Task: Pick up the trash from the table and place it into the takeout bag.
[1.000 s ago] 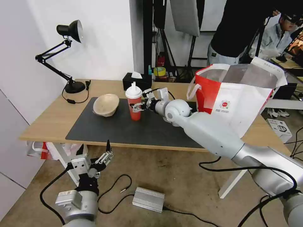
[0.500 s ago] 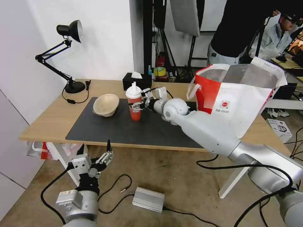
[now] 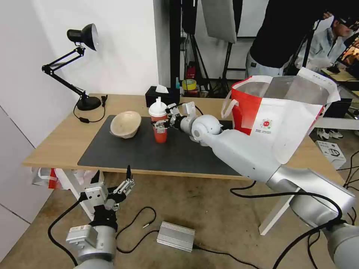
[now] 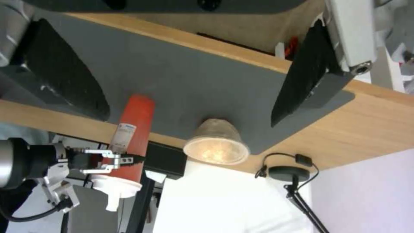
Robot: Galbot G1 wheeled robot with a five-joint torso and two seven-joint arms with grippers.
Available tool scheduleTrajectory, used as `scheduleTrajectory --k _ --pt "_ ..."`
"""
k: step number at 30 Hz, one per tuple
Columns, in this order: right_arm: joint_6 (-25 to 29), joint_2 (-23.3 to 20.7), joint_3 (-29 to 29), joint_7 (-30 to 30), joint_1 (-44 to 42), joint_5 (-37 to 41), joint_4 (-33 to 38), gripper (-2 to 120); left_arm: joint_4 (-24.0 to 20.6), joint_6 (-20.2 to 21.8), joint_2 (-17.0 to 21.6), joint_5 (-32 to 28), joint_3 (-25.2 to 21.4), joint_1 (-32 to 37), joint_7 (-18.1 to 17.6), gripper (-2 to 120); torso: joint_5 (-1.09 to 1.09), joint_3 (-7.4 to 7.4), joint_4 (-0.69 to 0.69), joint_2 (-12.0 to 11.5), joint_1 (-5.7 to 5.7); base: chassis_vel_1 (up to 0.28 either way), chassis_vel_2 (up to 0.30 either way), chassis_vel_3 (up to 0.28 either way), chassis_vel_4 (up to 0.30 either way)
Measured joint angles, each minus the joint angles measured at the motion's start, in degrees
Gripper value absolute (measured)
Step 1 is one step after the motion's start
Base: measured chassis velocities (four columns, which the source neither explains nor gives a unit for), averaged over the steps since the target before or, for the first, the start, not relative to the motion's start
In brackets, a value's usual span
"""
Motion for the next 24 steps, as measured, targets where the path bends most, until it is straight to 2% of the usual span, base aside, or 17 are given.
scheduleTrajectory --k 2,6,7,10,11,14,16,19,24 --pt "0.2 0.0 0.0 -0.2 0.0 0.0 -0.1 96 0.0 0.0 0.0 0.0 0.0 0.0 0.0 100 0.0 0.0 0.0 0.0 0.0 0.0 0.0 0.0 0.0" --pt "0.7 0.0 0.0 -1.1 -0.2 0.0 -0.1 76 0.0 0.0 0.0 0.0 0.1 -0.1 0.0 100 0.0 0.0 0.0 0.0 0.0 0.0 0.0 0.0 0.0" --pt "0.7 0.0 0.0 -1.1 -0.2 0.0 -0.1 76 0.0 0.0 0.0 0.0 0.1 -0.1 0.0 100 0.0 0.0 0.0 0.0 0.0 0.0 0.0 0.0 0.0" --pt "1.0 0.0 0.0 -1.5 -0.2 -0.1 -0.3 63 0.1 0.0 0.0 0.0 0.2 -0.1 0.0 100 0.0 0.0 0.0 0.0 0.0 0.0 0.0 0.0 0.0" --pt "1.0 0.0 0.0 -1.5 -0.2 -0.1 -0.3 63 0.1 0.0 0.0 0.0 0.2 -0.1 0.0 100 0.0 0.0 0.0 0.0 0.0 0.0 0.0 0.0 0.0" --pt "1.2 0.0 -0.1 -1.8 -0.4 -0.1 -0.3 47 0.1 0.0 0.1 0.0 0.2 -0.1 0.0 100 0.0 -0.01 0.0 0.0 0.0 0.0 0.0 0.0 0.0" --pt "1.2 0.0 0.0 -1.8 -0.4 -0.2 -0.3 44 0.2 0.0 0.1 0.0 0.2 -0.2 0.0 100 0.0 0.0 0.0 0.0 0.0 0.0 0.0 0.0 0.0" --pt "1.4 -0.2 0.0 -1.8 -0.7 -0.2 -0.1 30 0.3 0.0 0.1 0.0 0.4 -0.2 0.1 100 0.0 0.0 0.0 0.0 0.0 0.0 0.0 0.0 0.0" --pt "1.4 -0.6 0.1 -1.8 -1.0 -0.2 0.4 21 0.4 0.1 0.1 0.1 0.4 -0.4 0.1 100 0.01 0.0 0.0 0.0 0.0 0.0 0.0 0.0 0.0"
